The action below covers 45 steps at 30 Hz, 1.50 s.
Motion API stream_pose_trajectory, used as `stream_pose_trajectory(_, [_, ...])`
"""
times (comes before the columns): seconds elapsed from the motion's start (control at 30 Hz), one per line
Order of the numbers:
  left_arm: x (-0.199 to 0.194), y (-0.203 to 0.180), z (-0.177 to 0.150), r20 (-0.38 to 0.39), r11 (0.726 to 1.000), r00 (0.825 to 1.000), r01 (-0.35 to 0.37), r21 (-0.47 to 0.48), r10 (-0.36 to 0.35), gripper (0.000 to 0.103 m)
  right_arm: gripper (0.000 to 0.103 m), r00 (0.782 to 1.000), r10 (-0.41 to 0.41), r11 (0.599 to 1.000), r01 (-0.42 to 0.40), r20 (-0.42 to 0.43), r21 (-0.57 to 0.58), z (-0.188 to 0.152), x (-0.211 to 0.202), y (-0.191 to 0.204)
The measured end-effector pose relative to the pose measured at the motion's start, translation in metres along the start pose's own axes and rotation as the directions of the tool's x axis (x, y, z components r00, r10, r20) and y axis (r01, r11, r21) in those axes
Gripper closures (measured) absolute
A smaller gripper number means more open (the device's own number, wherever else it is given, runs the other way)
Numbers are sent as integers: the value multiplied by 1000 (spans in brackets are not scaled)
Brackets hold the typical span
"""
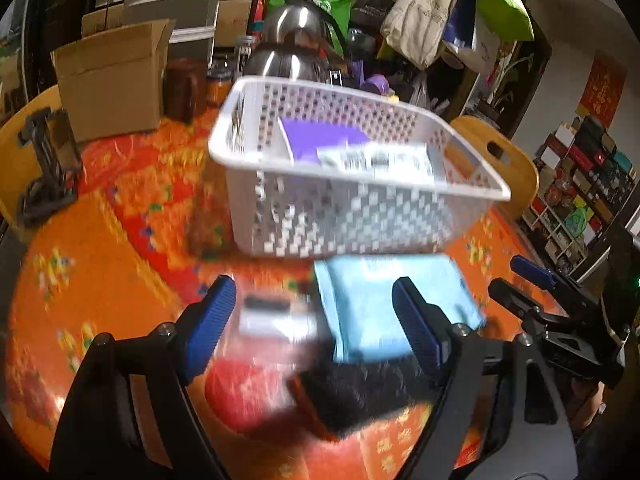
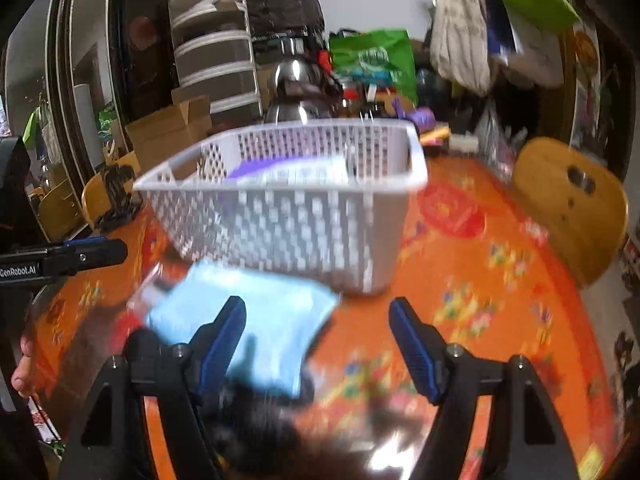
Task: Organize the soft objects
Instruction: 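Move both tools back to the light-blue pack on the table, then grasp the light-blue pack with both tools from its sides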
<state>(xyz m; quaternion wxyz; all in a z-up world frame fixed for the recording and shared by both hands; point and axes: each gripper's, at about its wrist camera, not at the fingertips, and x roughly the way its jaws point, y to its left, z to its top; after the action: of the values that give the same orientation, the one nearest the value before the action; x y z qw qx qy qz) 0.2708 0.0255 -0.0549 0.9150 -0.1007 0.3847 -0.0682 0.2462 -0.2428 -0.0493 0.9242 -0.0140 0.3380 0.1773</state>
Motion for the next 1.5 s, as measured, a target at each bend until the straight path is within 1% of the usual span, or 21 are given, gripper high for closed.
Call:
stream_pose_trajectory(0.03, [3, -1, -6, -7, 1000, 1000, 2, 1, -2, 24, 29, 1000, 5, 1000, -5, -20, -2, -8, 2, 1])
stream_pose_trajectory(0.13, [23, -6, -21, -54, 1000, 998, 28, 6, -28, 24, 29, 998, 13, 1000, -15, -57, -24, -20, 11, 9])
stream_pose_trajectory(0.23, [38, -14, -29, -85, 998, 995, 60, 23, -58, 24, 29, 997, 43, 998, -45, -65, -34, -26, 15, 15])
stream_pose_trajectory(0.33, [49, -21, -31, -98, 997, 993, 68, 46, -63, 24, 31, 995, 62, 997, -64, -76, -30, -26, 21, 18])
stream_pose_trajectory(0.4, [52, -23, -32, -107, 995, 991, 87, 41, -82, 24, 39, 993, 82, 996, -85, -84, -30, -25, 23, 19])
stream_pose_trajectory(0.5, [57, -28, -36, -110, 993, 989, 102, 57, -95, 24, 46, 990, 102, 994, -106, -100, -31, -24, 28, 23])
stream_pose_trajectory(0.57, [60, -29, -39, -121, 991, 986, 120, 60, -112, 24, 47, 988, 102, 994, -107, -112, -36, -24, 31, 25])
stream_pose_trajectory(0.6, [62, -30, -41, -129, 989, 983, 137, 57, -129, 24, 49, 987, 109, 993, -114, -114, -35, -24, 31, 26])
stream_pose_trajectory(0.67, [63, -30, -44, -125, 987, 982, 148, 58, -140, 25, 50, 987, 113, 993, -118, -118, -29, -24, 32, 25])
stream_pose_trajectory(0.73, [64, -32, -47, -125, 985, 981, 160, 59, -152, 35, 54, 986, 117, 992, -122, -121, -32, -24, 32, 26])
stream_pose_trajectory(0.77, [63, -32, -48, -126, 983, 978, 175, 61, -167, 43, 56, 986, 112, 992, -118, -121, -37, -24, 32, 28])
stream_pose_trajectory(0.8, [62, -35, -49, -130, 978, 974, 196, 66, -187, 43, 57, 987, 106, 993, -112, -122, -42, -24, 33, 30])
stream_pose_trajectory(0.87, [62, -38, -51, -126, 980, 977, 182, 82, -171, 44, 58, 988, 89, 994, -97, -127, -58, -24, 34, 33])
stream_pose_trajectory(0.97, [62, -43, -55, -127, 978, 977, 186, 91, -174, 46, 60, 986, 101, 993, -109, -135, -54, -24, 36, 32])
stream_pose_trajectory(1.03, [60, -49, -58, -125, 977, 979, 177, 114, -163, 46, 62, 985, 104, 992, -113, -139, -53, -24, 37, 32])
stream_pose_trajectory(1.13, [62, -61, -60, -123, 975, 981, 167, 147, -149, 49, 68, 986, 99, 991, -110, -138, -74, -24, 37, 36])
stream_pose_trajectory(1.23, [61, -66, -58, -119, 975, 980, 175, 139, -159, 51, 69, 987, 95, 991, -106, -128, -86, -24, 36, 40])
stream_pose_trajectory(1.3, [58, -65, -57, -112, 975, 980, 180, 126, -166, 56, 71, 989, 85, 990, -97, -120, -103, -24, 34, 43])
stream_pose_trajectory(1.4, [55, -54, -54, -104, 973, 974, 210, 94, -200, 62, 75, 990, 90, 989, -102, -111, -104, -25, 31, 42])
stream_pose_trajectory(1.47, [57, -45, -51, -104, 971, 971, 223, 80, -215, 63, 78, 989, 102, 989, -113, -106, -95, -25, 28, 40])
stream_pose_trajectory(1.5, [57, -45, -51, -102, 973, 973, 218, 82, -209, 63, 79, 990, 101, 989, -111, -102, -97, -26, 27, 41])
